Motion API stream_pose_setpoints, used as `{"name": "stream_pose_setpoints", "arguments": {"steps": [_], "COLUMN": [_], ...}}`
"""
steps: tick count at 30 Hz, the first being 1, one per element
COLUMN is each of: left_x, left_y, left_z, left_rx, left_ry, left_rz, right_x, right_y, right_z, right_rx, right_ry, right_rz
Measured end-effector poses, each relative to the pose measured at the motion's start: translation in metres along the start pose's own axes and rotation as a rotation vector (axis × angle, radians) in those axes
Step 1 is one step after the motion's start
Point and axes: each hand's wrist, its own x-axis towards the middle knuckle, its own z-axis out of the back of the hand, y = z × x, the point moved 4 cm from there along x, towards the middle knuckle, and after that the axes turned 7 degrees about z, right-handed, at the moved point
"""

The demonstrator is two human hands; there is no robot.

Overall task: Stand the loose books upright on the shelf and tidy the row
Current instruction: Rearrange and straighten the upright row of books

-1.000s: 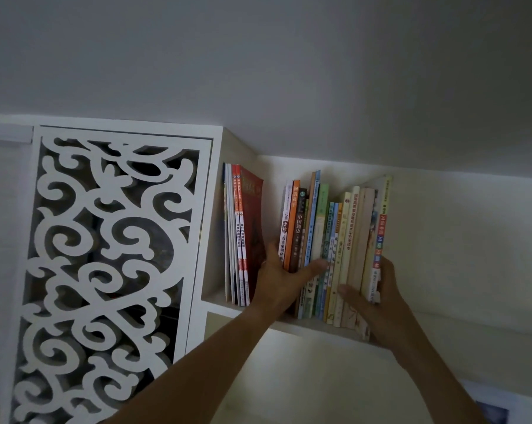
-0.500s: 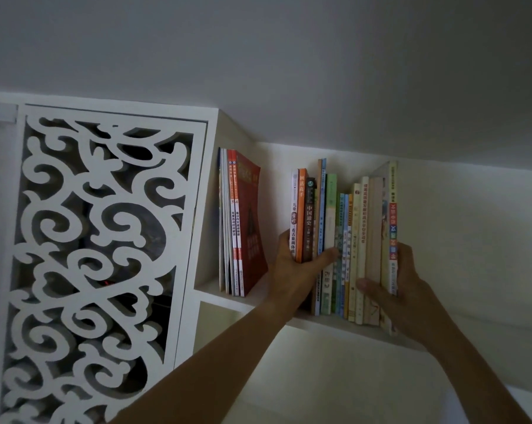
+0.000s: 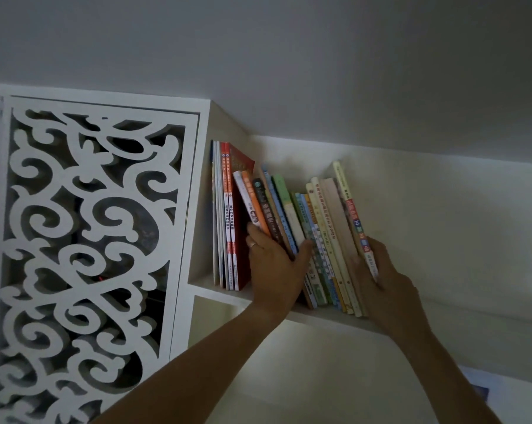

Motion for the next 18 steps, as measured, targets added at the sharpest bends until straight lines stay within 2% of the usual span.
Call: {"name": "stream_pose_setpoints", "arguments": {"steps": [3, 5, 7, 9, 10, 11, 12, 13, 15, 16, 18], "left_x": [0.004, 0.001, -0.007, -0.022, -0.030, -0.037, -0.041, -0.044, -0.043, -0.040, -0.036], "left_y": [0.004, 0.001, -0.011, -0.041, -0.058, -0.072, -0.085, -0.095, -0.100, -0.100, -0.098], "left_z": [0.007, 0.007, 0.008, 0.015, 0.012, 0.007, -0.001, -0.009, -0.025, -0.031, -0.037], "left_rx": [0.006, 0.015, 0.133, 0.269, 0.276, 0.226, 0.166, 0.121, 0.075, 0.077, 0.098], "left_ry": [0.011, 0.046, -0.030, -0.230, -0.249, -0.168, -0.024, 0.113, 0.247, 0.266, 0.264], "left_rz": [0.010, 0.035, 0.052, -0.179, -0.331, -0.409, -0.410, -0.343, -0.101, -0.004, 0.037], "right_x": [-0.007, -0.009, -0.009, -0.011, -0.012, -0.013, -0.014, -0.015, -0.015, -0.015, -0.016], "right_y": [0.004, 0.000, -0.003, 0.001, 0.005, 0.007, 0.006, 0.004, 0.002, 0.002, 0.001], "right_z": [-0.003, -0.005, -0.004, -0.004, -0.006, -0.009, -0.014, -0.018, -0.022, -0.021, -0.016], "right_rx": [-0.107, -0.080, -0.009, 0.067, 0.078, 0.070, 0.040, -0.003, -0.059, -0.057, -0.002], "right_ry": [-0.214, -0.304, -0.372, -0.416, -0.413, -0.390, -0.356, -0.317, -0.275, -0.278, -0.254], "right_rz": [-0.006, -0.051, -0.076, -0.039, -0.015, -0.007, -0.014, -0.026, -0.037, -0.029, 0.021]}}
